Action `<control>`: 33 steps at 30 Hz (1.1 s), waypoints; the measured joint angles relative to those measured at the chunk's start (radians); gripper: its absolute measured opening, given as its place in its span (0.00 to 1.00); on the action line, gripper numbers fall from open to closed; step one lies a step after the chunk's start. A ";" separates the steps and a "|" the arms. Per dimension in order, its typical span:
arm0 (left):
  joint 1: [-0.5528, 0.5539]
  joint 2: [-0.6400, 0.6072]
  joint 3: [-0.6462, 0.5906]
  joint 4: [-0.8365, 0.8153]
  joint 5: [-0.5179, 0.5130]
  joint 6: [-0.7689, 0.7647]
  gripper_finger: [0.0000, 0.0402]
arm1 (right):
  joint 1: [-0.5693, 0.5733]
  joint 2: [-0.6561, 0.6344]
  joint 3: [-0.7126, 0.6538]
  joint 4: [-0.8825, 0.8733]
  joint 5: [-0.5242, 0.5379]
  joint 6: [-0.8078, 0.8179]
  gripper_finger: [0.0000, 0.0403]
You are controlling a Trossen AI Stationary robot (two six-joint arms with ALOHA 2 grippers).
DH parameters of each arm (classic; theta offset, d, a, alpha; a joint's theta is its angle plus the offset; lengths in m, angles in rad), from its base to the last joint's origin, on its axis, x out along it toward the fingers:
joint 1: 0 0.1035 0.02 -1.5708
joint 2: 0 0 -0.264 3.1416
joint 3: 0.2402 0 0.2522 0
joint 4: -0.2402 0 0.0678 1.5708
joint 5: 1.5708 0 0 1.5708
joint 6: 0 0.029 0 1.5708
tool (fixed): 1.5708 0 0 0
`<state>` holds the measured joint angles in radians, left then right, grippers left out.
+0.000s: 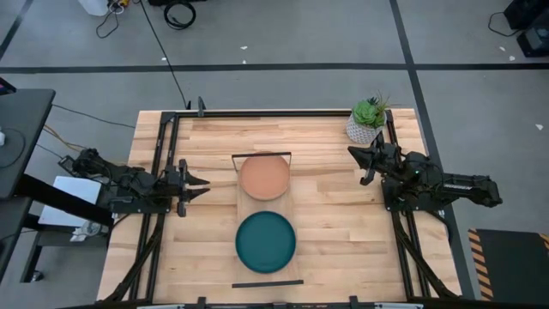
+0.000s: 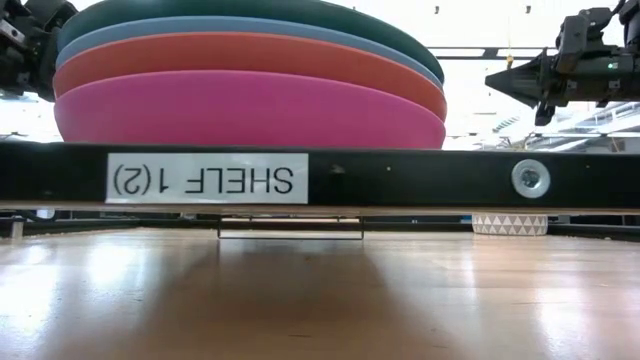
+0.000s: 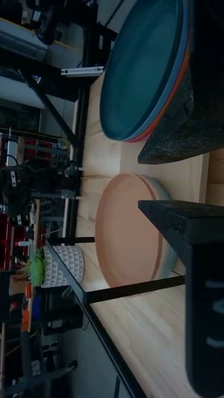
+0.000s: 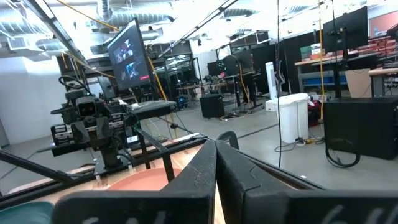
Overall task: Place and stack plates onto a shelf
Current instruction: Return to Home Position
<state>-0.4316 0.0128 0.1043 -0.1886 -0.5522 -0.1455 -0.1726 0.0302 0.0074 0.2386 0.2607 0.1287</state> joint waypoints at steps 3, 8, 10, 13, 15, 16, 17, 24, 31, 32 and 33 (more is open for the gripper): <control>0.000 0.000 0.000 0.000 0.000 0.000 0.27 | 0.000 0.000 0.000 0.000 0.000 0.000 0.05; 0.000 0.000 0.000 0.000 0.000 0.000 0.27 | 0.000 0.000 0.000 0.000 0.000 0.000 0.05; 0.000 0.000 0.000 0.000 0.000 0.001 0.27 | 0.000 0.000 0.000 0.000 0.000 0.000 0.05; 0.000 0.000 0.000 0.000 0.000 0.000 0.27 | 0.000 0.000 0.000 0.000 0.000 0.000 0.05; 0.000 0.000 0.000 0.000 0.000 0.001 0.27 | 0.000 0.000 0.000 0.000 0.000 0.000 0.05; 0.000 0.000 0.000 0.000 0.000 0.000 0.27 | 0.000 0.000 0.000 0.000 0.000 0.000 0.05; 0.000 0.000 0.000 0.000 0.000 0.000 0.27 | 0.000 0.000 0.000 0.000 0.000 0.000 0.05; 0.000 0.000 0.000 0.000 0.000 0.000 0.27 | 0.000 0.000 0.000 0.000 0.000 0.000 0.06; 0.000 0.000 0.000 -0.001 0.000 0.000 0.27 | 0.000 0.000 0.000 0.000 0.000 0.000 0.06; 0.000 0.000 0.000 0.000 0.000 0.000 0.27 | 0.000 0.000 0.000 0.000 0.000 0.000 0.06; 0.000 0.000 0.000 -0.001 0.000 0.000 0.27 | 0.000 0.000 0.000 0.000 0.000 0.000 0.06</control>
<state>-0.4316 0.0128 0.1043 -0.1893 -0.5527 -0.1452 -0.1726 0.0303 0.0074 0.2382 0.2604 0.1287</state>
